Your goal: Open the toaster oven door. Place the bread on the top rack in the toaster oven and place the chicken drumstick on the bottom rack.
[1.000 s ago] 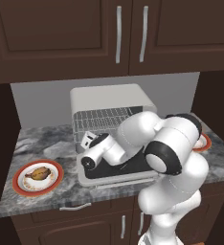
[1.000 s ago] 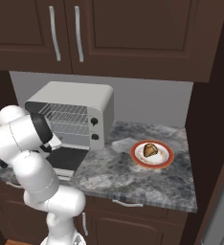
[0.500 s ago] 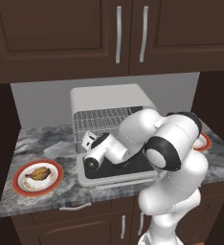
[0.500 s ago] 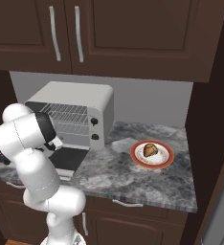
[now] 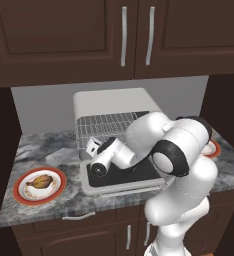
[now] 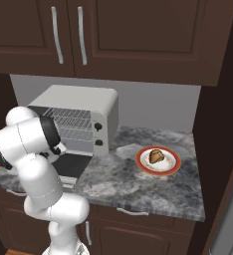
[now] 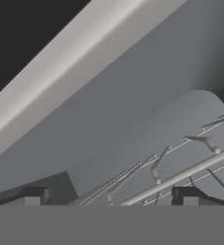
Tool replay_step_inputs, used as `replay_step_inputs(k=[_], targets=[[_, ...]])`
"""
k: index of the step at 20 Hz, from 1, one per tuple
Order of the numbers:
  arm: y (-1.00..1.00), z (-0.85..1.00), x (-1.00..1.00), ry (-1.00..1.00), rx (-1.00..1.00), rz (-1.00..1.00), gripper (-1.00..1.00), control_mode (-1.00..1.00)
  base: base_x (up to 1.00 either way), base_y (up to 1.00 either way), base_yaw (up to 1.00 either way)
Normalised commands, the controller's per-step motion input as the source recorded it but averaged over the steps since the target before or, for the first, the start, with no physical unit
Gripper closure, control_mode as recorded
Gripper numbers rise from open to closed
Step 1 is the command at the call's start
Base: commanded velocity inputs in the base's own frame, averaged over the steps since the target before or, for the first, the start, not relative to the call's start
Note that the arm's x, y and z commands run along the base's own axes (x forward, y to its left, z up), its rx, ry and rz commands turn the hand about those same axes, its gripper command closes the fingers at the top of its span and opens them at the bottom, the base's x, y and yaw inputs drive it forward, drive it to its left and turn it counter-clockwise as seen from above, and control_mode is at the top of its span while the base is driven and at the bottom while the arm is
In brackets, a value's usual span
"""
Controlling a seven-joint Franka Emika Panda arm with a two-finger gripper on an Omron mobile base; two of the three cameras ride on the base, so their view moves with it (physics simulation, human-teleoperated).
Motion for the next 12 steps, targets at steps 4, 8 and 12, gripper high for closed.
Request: replay_step_inputs(k=[4,8,12], targets=[[0.07,-0.23,0.33,0.00,0.00,0.00,-1.00,-1.00,0.00,0.00,0.00],[0.12,-0.28,0.24,0.00,-0.02,0.00,-1.00,-1.00,0.00,0.00,0.00],[0.15,-0.26,0.28,-0.01,-0.02,0.00,-1.00,-1.00,0.00,0.00,0.00]])
